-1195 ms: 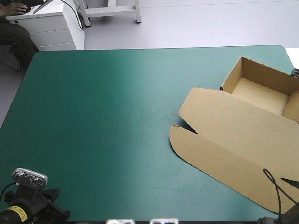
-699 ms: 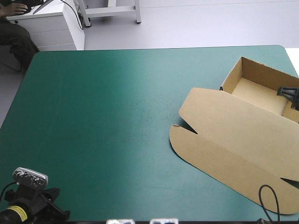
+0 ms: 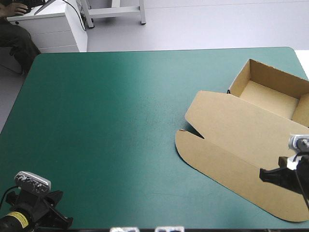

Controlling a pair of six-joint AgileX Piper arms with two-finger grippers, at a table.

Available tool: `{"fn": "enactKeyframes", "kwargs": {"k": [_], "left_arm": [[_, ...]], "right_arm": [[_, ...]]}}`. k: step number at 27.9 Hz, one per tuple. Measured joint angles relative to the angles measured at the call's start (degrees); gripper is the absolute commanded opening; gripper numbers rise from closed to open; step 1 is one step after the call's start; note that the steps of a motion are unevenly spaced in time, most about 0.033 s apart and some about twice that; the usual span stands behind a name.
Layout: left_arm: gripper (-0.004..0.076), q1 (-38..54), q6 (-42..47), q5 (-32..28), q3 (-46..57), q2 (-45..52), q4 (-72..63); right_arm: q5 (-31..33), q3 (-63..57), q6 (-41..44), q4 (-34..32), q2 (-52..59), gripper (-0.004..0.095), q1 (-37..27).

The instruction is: Fold the box

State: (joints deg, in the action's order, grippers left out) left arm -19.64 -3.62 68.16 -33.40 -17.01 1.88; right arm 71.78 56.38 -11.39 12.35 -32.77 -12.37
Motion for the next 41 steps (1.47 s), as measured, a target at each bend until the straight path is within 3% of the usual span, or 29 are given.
{"fn": "enactKeyframes", "kwargs": {"k": [6, 14, 24, 41], "left_arm": [[-0.0008, 0.0, -2.62, 0.0, 0.01, 0.0, -0.05], [-0.0008, 0.0, -2.6, 0.0, 0.01, 0.0, -0.05], [-0.0008, 0.0, -2.6, 1.06, 0.01, 0.0, -0.05], [-0.0008, 0.0, -2.6, 1.06, 0.01, 0.0, -0.09]], "right_arm": [[-1.16, -16.33, -5.59, 1.96, 9.72, 0.0, 0.0], [-3.24, -24.64, -8.95, 3.67, 15.8, 0.0, 0.0], [-6.39, -27.33, -8.7, 3.67, 19.6, -0.0001, 0.0], [-6.46, -27.57, -7.41, 3.67, 19.78, 0.0, 0.0]]}}
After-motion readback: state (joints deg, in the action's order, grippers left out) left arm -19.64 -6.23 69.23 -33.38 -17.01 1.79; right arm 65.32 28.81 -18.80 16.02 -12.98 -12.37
